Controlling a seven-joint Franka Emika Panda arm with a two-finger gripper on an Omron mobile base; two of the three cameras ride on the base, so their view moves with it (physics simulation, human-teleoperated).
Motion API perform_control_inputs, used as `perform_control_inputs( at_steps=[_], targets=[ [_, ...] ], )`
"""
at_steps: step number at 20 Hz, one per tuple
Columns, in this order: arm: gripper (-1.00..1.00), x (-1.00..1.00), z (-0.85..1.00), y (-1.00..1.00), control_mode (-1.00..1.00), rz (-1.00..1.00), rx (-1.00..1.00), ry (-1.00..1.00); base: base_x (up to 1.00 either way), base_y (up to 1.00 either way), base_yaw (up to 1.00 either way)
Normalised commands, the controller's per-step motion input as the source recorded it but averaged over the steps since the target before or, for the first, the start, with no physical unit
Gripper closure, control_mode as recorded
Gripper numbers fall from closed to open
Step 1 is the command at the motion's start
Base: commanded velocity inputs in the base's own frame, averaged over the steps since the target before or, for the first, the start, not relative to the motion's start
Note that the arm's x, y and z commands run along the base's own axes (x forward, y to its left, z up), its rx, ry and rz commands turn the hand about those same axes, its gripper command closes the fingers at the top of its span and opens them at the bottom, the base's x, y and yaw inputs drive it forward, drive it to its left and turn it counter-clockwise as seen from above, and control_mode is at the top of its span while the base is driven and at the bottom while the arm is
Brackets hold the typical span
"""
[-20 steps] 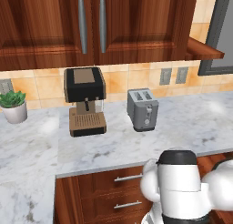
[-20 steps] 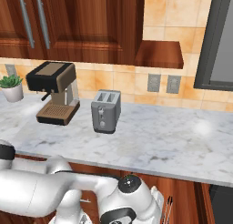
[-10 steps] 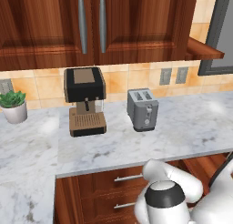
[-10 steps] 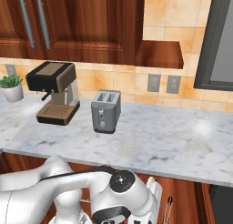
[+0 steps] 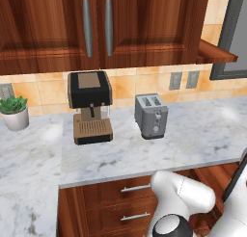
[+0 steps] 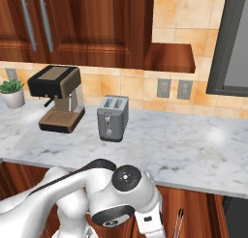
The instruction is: Take the tongs from the drawer on the right and place them on the dining counter next to the tray containing the hot dog.
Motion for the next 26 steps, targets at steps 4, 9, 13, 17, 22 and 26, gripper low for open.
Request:
perform_control_inputs(
  at_steps=[4, 9, 13, 17, 22, 26],
  targets=[
    [-1.00, 0.13, -0.05, 0.39, -1.00, 0.52, -0.08, 0.06, 0.00, 0.00, 0.00],
    [-1.00, 0.03, -0.07, 0.10, -1.00, 0.05, -0.06, 0.01, 0.00, 0.00, 0.00],
    [-1.00, 0.30, -0.07, 0.06, -1.00, 0.07, -0.04, 0.03, 0.00, 0.00, 0.00],
    [-1.00, 0.32, -0.04, 0.01, -1.00, 0.05, -0.03, 0.12, 0.00, 0.00, 0.00],
    [-1.00, 0.25, -0.19, 0.00, -1.00, 0.12, 0.00, 0.18, 0.00, 0.00, 0.00],
    [-1.00, 0.01, -0.44, -0.05, -1.00, 0.29, 0.00, 0.08, 0.00, 0.00, 0.00]
  ],
)
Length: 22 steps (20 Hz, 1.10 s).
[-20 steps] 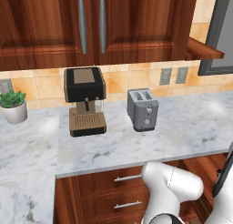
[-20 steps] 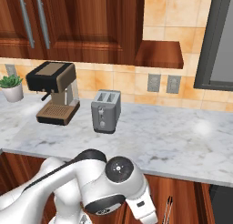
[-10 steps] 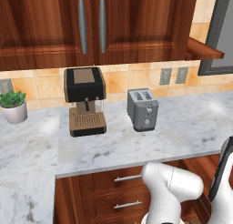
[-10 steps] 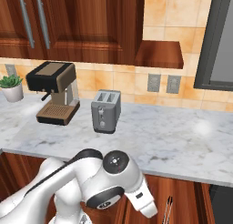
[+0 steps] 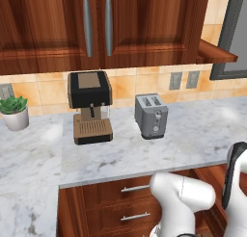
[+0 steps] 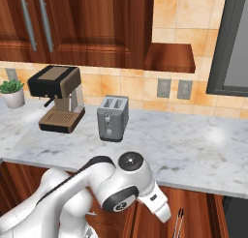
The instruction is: Take the tongs from the drawer on the right and place them on the dining counter next to the tray containing the hot dog.
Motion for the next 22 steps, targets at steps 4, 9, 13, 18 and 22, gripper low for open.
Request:
perform_control_inputs(
  at_steps=[4, 9, 13, 18, 22],
  targets=[
    [-1.00, 0.00, -0.28, -0.17, -1.00, 0.38, 0.05, 0.04, 0.00, 0.00, 0.00],
    [-1.00, 0.08, -0.06, 0.00, -1.00, 0.04, 0.02, 0.06, 0.00, 0.00, 0.00],
    [-1.00, 0.07, -0.33, 0.00, -1.00, 0.02, -0.03, 0.10, 0.00, 0.00, 0.00],
    [-1.00, 0.01, -0.46, 0.00, -1.00, 0.07, 0.00, 0.01, 0.00, 0.00, 0.00],
    [-1.00, 0.02, -0.45, 0.00, -1.00, 0.07, 0.00, 0.00, 0.00, 0.00, 0.00]
  ],
)
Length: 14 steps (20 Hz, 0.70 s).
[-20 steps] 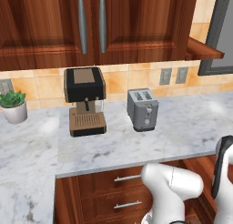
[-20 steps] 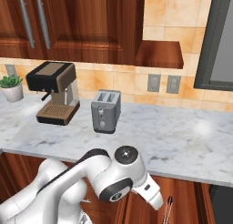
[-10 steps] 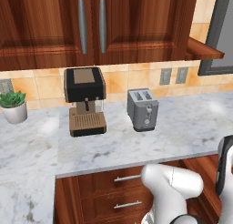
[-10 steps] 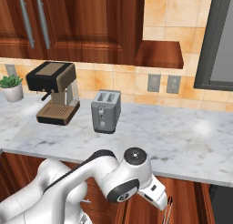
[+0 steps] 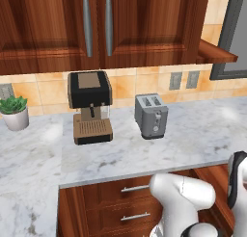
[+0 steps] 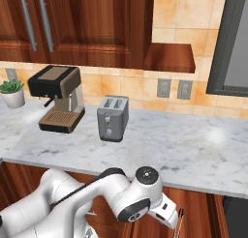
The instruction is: Take the tongs from the drawer on the right and place them on the dining counter next to the tray containing the hot dog.
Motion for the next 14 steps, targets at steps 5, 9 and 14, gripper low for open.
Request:
perform_control_inputs(
  at_steps=[5, 9, 14],
  targets=[
    [-1.00, 0.06, -0.44, -0.10, -1.00, 0.07, 0.00, 0.00, 0.00, 0.00, 0.00],
    [-1.00, 0.08, -0.34, -0.23, -1.00, 0.06, 0.00, 0.00, 0.00, 0.00, 0.00],
    [-1.00, 0.17, -0.29, -0.11, -1.00, 0.05, -0.02, 0.01, 0.00, 0.00, 0.00]
  ],
)
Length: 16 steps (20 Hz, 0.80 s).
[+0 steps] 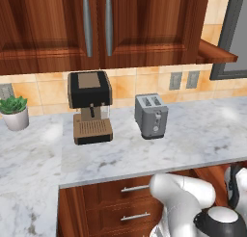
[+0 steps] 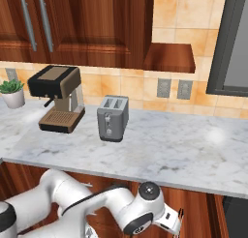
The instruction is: Take the tongs from the drawer on the right and place them on the dining counter next to the tray containing the hot dog.
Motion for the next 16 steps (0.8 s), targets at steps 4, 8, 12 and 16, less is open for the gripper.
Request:
perform_control_inputs(
  at_steps=[4, 8, 12, 16],
  targets=[
    [-1.00, 0.22, -0.32, -0.23, -1.00, 0.04, 0.00, 0.02, 0.00, 0.00, 0.00],
    [-1.00, 0.23, -0.32, -0.24, -1.00, 0.03, 0.00, 0.02, 0.00, 0.00, 0.00],
    [-1.00, 0.19, -0.25, -0.07, -1.00, 0.02, -0.01, 0.06, 0.00, 0.00, 0.00],
    [-1.00, 0.24, -0.29, -0.32, -1.00, 0.00, 0.00, 0.03, 0.00, 0.00, 0.00]
  ],
)
